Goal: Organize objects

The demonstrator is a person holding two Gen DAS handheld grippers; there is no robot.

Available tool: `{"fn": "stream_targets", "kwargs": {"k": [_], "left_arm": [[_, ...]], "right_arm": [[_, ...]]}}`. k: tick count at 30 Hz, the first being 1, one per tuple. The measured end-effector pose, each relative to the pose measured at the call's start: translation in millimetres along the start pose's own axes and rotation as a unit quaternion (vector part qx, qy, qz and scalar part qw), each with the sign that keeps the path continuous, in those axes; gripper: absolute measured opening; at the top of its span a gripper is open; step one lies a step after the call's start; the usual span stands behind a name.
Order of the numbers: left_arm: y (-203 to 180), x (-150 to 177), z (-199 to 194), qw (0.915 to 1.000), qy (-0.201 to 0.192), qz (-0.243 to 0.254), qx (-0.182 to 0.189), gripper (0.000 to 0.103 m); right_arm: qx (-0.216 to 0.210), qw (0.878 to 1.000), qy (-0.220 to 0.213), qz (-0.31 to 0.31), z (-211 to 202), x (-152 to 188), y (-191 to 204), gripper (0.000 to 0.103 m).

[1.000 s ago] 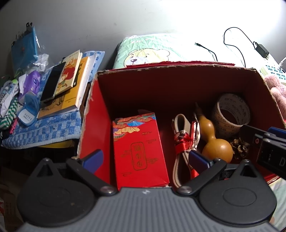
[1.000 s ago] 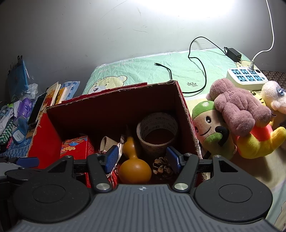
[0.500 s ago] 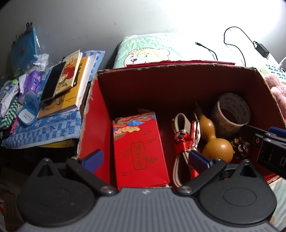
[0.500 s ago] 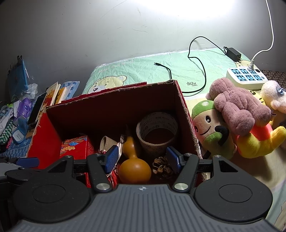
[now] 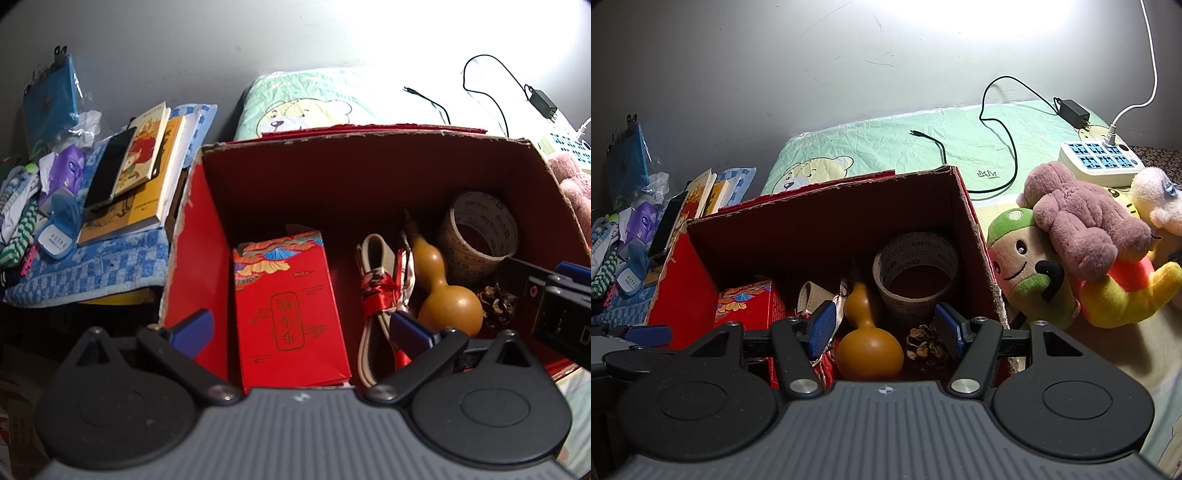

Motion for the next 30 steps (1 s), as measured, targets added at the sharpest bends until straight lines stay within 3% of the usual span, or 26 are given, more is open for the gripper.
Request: {"fn": "stream_targets", "kwargs": {"k": [30], "left_arm": [[-0.2, 0.0, 0.8, 1.0, 0.001, 0.003, 0.0, 0.102]], "right_arm": [[-0.004, 1.0, -0.003, -0.006, -0.4, -2.4, 2.1, 0.062]]}}
Point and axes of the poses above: each gripper's, at about its wrist camera, not at the fingertips, and z roughly the way its jaws point, y to its left, x to its underside, the point moved 10 cm from there along z, roughly the way its jaws point, and after that the axes turned 11 degrees about -z, right-handed, at the moved point
